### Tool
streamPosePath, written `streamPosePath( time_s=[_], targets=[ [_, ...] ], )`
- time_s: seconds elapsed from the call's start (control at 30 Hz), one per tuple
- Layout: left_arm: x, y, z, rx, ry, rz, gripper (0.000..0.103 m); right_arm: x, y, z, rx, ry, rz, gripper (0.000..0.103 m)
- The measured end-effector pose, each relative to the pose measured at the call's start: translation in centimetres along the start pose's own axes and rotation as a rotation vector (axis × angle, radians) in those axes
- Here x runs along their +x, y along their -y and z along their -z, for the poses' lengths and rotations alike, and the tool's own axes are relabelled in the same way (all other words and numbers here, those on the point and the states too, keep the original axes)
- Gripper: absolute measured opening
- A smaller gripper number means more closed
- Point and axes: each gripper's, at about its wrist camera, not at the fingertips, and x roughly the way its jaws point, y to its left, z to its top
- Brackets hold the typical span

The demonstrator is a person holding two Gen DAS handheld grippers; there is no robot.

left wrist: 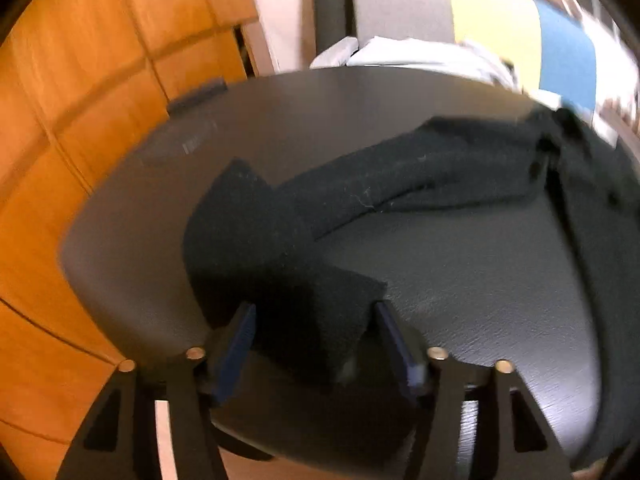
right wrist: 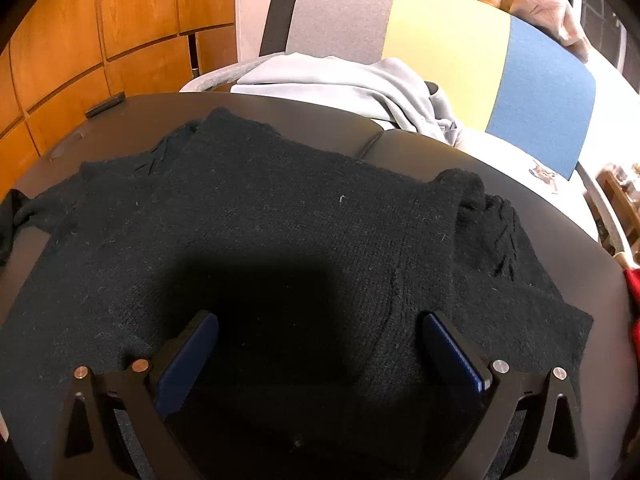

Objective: Fold clothes

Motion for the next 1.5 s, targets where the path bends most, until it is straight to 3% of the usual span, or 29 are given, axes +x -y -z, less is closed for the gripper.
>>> streamPosePath(
  time_s=[0.03,0.1,0.13,0.23,0.33,0.43,0.5,0.63,0.77,0.9,1.0,1.1,1.2,1.27,1.33,1.4,1.5],
  targets=[
    [0.0,-0.8,-0.5,-0.050,-0.013,0.043,0.008,0.0,0.0,0.0,0.002,0.000,-0.003,0.103],
    [-0.7,-3.6,-2.1,-0.232,-0.002,0.216,0.006,0.0,0.1,0.0,0.005,-0.001,-0.012,0.103],
    [-1.7,-5.2,-3.0,-0.336,0.035,0.334,0.006,0.0,0.2,0.0,0.008,-0.001,-0.017,0.103],
    [-5.4,-8.2,-6.2,-0.507,0.184,0.601,0.006,0.0,0.4,0.0,0.014,0.000,-0.026,0.103],
    [-9.3,-8.0,-10.6,-0.537,0.303,0.810,0.006,-0.1,0.4,0.0,0.018,0.001,-0.031,0.103],
    [-13.2,-5.6,-14.8,-0.499,0.377,0.970,0.006,-0.2,0.5,0.0,0.020,0.002,-0.035,0.103],
    [-15.3,-2.8,-17.5,-0.458,0.402,1.087,0.006,-0.3,0.5,0.0,0.022,0.003,-0.038,0.103],
    [-18.3,5.3,-22.6,-0.321,0.378,1.240,0.006,-0.4,0.6,0.0,0.026,0.006,-0.044,0.103],
    [-18.1,14.0,-24.4,-0.236,0.278,1.346,0.006,-0.5,0.7,0.0,0.032,0.008,-0.054,0.103],
    [-15.9,23.2,-24.9,-0.188,0.129,1.436,0.006,-0.6,1.0,-0.1,0.040,0.010,-0.066,0.103],
    [-13.3,28.6,-24.1,-0.168,-0.002,1.453,0.006,-1.1,1.4,-0.3,0.057,0.018,-0.105,0.103],
    [-11.0,33.4,-22.8,-0.152,-0.137,1.456,0.006,-2.9,3.5,0.4,0.159,0.060,-0.173,0.103],
    [-8.6,38.2,-21.4,-0.137,-0.271,1.455,0.023,-4.7,6.3,1.8,0.287,0.089,-0.191,0.103],
    [-7.2,41.0,-20.6,-0.126,-0.350,1.454,0.033,-5.8,8.4,3.1,0.400,0.110,-0.270,0.103],
    [-6.9,39.8,-20.3,-0.116,-0.335,1.459,0.038,-6.5,9.9,4.3,0.497,0.106,-0.365,0.103],
    [-6.4,36.3,-19.5,-0.123,-0.288,1.443,0.040,-7.0,11.4,5.8,0.602,0.109,-0.468,0.103],
    [-5.3,30.4,-18.5,-0.137,-0.198,1.330,0.050,-7.6,12.8,7.5,0.746,0.129,-0.623,0.103]
  ],
)
